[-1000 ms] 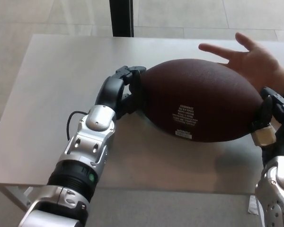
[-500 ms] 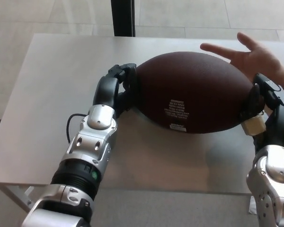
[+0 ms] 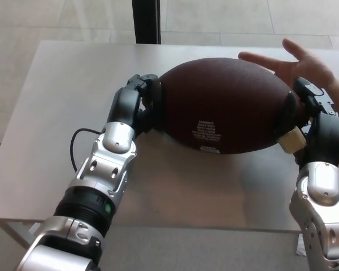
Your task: The robot uses both its hands to grab the left and right ends of a football kept in the middle of the desk infront of it, lifts it up and places it in the palm of a person
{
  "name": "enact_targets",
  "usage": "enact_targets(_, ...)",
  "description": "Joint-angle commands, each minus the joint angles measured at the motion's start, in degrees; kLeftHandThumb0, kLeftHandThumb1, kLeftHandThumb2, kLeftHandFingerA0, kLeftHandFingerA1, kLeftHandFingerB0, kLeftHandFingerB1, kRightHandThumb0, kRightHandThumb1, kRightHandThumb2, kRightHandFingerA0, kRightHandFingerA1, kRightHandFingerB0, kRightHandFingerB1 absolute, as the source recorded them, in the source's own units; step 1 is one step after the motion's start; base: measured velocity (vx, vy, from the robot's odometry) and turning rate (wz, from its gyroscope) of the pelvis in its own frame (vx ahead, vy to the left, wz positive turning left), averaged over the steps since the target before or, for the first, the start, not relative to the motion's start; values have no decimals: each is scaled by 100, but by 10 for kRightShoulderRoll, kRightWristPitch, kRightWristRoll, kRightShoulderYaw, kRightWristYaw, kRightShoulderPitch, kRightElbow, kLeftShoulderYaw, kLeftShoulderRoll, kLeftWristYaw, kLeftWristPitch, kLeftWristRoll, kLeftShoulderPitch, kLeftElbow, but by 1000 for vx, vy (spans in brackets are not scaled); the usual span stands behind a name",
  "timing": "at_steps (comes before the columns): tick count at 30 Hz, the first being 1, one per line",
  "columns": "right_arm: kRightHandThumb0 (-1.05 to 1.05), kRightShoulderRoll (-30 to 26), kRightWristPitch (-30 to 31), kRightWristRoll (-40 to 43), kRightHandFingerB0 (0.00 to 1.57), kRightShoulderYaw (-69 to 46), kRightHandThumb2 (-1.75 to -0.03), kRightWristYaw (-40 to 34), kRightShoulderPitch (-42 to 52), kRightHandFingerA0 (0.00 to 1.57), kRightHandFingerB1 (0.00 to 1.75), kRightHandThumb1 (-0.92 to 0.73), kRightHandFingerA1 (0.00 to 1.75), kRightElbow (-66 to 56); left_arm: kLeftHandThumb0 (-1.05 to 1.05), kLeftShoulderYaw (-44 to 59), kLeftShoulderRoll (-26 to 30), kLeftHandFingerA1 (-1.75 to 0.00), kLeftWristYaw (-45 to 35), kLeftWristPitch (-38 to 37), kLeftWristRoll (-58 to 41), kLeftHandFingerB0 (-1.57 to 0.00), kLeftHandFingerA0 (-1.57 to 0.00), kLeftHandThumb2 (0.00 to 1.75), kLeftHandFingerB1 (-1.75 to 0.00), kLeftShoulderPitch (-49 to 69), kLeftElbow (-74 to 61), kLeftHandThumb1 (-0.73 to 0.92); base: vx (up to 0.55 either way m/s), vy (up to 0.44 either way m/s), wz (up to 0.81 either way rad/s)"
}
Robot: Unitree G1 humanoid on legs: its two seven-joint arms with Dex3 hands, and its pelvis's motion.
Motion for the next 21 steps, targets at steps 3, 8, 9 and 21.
enact_targets(3, -71, 19, 111, -20, 33, 99, -102, 79, -63, 71, 52, -62, 77, 15, -40, -53, -60, -79, -93, 23, -2, -36, -75, 61, -42, 21, 7, 73, 0, 0, 0)
enact_targets(8, -70, 19, 129, -47, 34, 110, -102, 62, -71, 70, 53, -63, 77, 20, -38, -60, -57, -78, -95, 23, 5, -37, -71, 61, -44, 20, 9, 72, 0, 0, 0)
enact_targets(9, -69, 20, 131, -57, 39, 117, -64, 57, -70, 72, 39, -79, 71, 20, -38, -64, -53, -76, -103, 27, 8, -34, -66, 61, -42, 18, 13, 72, 0, 0, 0)
enact_targets(21, -73, 28, 110, -41, 45, 131, -63, 103, -75, 62, 39, -76, 68, 17, -35, -135, -65, -72, -77, 31, 49, -36, -70, 59, -41, 7, 11, 65, 0, 0, 0)
